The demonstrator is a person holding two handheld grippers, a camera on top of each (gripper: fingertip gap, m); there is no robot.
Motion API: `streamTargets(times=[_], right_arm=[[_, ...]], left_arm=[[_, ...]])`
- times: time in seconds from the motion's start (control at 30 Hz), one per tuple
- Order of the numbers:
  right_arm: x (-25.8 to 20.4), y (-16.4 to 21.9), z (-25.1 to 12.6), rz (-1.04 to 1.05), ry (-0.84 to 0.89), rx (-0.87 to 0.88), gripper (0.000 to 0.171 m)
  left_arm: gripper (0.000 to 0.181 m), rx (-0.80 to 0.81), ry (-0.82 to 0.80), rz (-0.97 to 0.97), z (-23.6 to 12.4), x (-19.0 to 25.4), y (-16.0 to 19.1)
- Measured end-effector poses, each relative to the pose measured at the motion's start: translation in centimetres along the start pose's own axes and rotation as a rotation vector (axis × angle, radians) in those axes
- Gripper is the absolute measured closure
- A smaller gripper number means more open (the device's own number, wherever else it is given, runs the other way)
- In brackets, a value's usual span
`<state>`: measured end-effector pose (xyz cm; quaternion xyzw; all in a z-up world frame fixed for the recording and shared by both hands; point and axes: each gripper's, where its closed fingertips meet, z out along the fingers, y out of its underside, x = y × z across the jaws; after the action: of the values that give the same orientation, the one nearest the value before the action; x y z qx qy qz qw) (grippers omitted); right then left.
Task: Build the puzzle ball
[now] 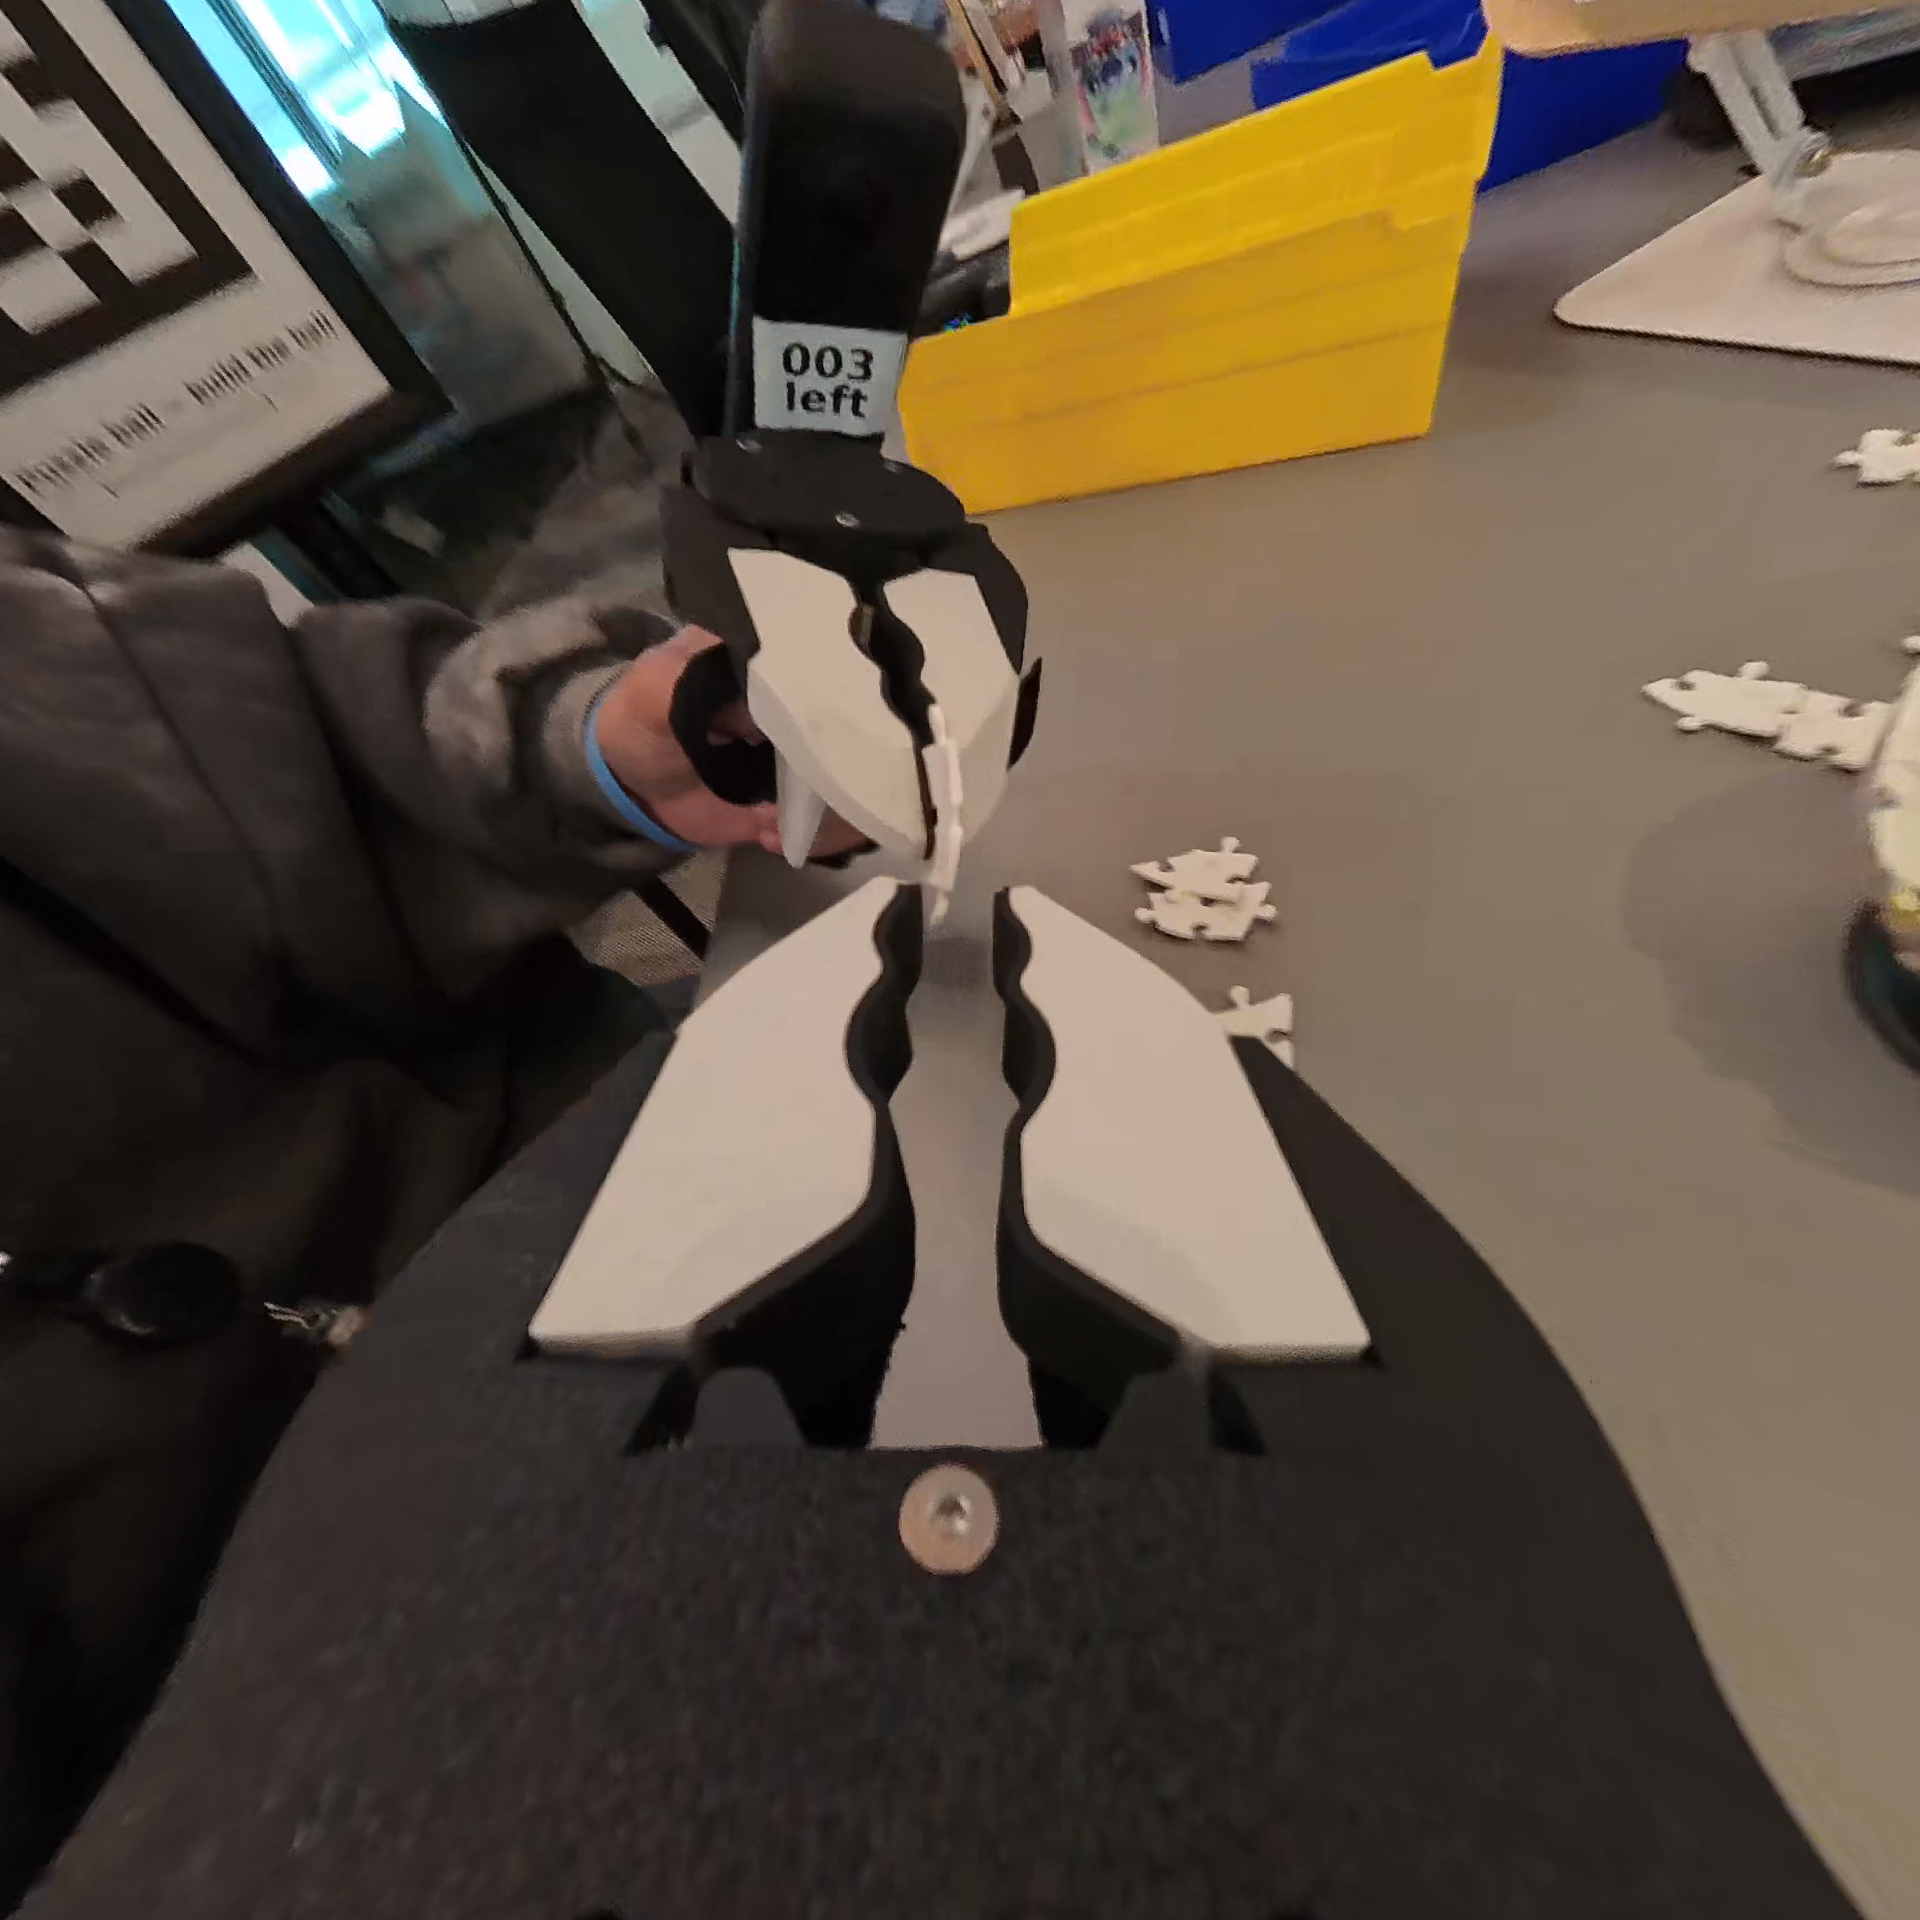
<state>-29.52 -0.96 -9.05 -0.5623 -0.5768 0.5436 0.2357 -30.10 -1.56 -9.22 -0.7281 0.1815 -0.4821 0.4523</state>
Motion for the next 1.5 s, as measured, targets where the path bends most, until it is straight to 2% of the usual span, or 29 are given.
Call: streamTargets(times=[0.1, 0.23, 0.3, 0.33, 0.4, 0.5, 0.6, 0.67, 0.73, 0.8, 0.87, 0.93, 1.1, 1.13, 1.27, 1.4, 1.47, 1.5], right_arm=[[-0.1, 0.2, 0.7, 0.069, -0.058, 0.003, 0.168], [0.2, 1.2, 0.9, 0.134, -0.065, -0.029, 0.169], [0.3, 1.8, 1.0, 0.161, -0.068, -0.071, 0.169], [0.0, 2.0, 1.1, 0.165, -0.082, -0.081, 0.169], [-0.2, 2.3, 1.1, 0.16, -0.086, -0.104, 0.169], [-0.1, 3.1, 1.4, 0.161, -0.079, -0.154, 0.169], [0.3, 3.2, 1.3, 0.126, -0.079, -0.144, 0.167], [1.9, 2.2, 0.5, 0.029, 0.005, -0.079, 0.154], [4.9, 0.9, -1.3, -0.087, 0.191, -0.017, 0.151], [9.0, 0.2, -3.8, -0.189, 0.449, 0.019, 0.149], [12.4, 0.3, -5.8, -0.17, 0.621, 0.039, 0.146], [14.7, 1.1, -6.2, -0.04, 0.685, 0.053, 0.125], [17.5, 1.1, -4.5, 0.106, 0.72, 0.077, 0.112], [17.9, 1.2, -4.2, 0.124, 0.731, 0.054, 0.113], [18.1, 0.9, -4.2, 0.078, 0.807, 0.041, 0.139], [18.2, 2.5, -4.4, -0.004, 0.83, -0.035, 0.142], [18.2, 2.9, -4.1, -0.053, 0.798, -0.035, 0.142], [18.0, 3.0, -3.9, -0.069, 0.769, -0.026, 0.148]], left_arm=[[0.18, 0.003, -0.015, 0.005, 0.0, -0.1, 0.0], [0.177, -0.038, -0.021, 0.016, 0.0, -0.6, 0.6], [0.16, -0.033, -0.034, 0.021, -0.4, -1.0, 0.3], [0.159, -0.024, -0.031, 0.024, -0.6, -1.1, 0.0], [0.16, -0.044, -0.032, 0.021, -0.8, -1.3, 0.2], [0.178, -0.078, -0.016, 0.045, -0.5, -0.8, 0.9], [0.18, -0.125, -0.084, 0.1, -0.5, -1.2, 1.2], [0.18, -0.124, -0.143, 0.124, -1.1, -2.0, 0.4], [0.18, -0.104, -0.227, 0.153, -2.6, -3.5, -1.2], [0.18, -0.085, -0.297, 0.164, -4.3, -5.5, -3.6], [0.18, -0.059, -0.371, 0.168, -5.6, -7.8, -6.8], [0.18, -0.081, -0.404, 0.159, -6.1, -10.2, -9.8], [0.18, -0.132, -0.483, 0.19, -4.9, -16.7, -16.0], [0.18, -0.137, -0.477, 0.186, -4.4, -17.6, -16.7], [0.18, -0.089, -0.42, 0.159, -3.4, -19.1, -17.7], [0.18, -0.088, -0.287, 0.1, -2.8, -18.0, -15.5], [0.18, -0.151, -0.269, 0.09, -2.1, -17.6, -14.2], [0.18, -0.205, -0.287, 0.1, -1.7, -17.7, -13.6]])
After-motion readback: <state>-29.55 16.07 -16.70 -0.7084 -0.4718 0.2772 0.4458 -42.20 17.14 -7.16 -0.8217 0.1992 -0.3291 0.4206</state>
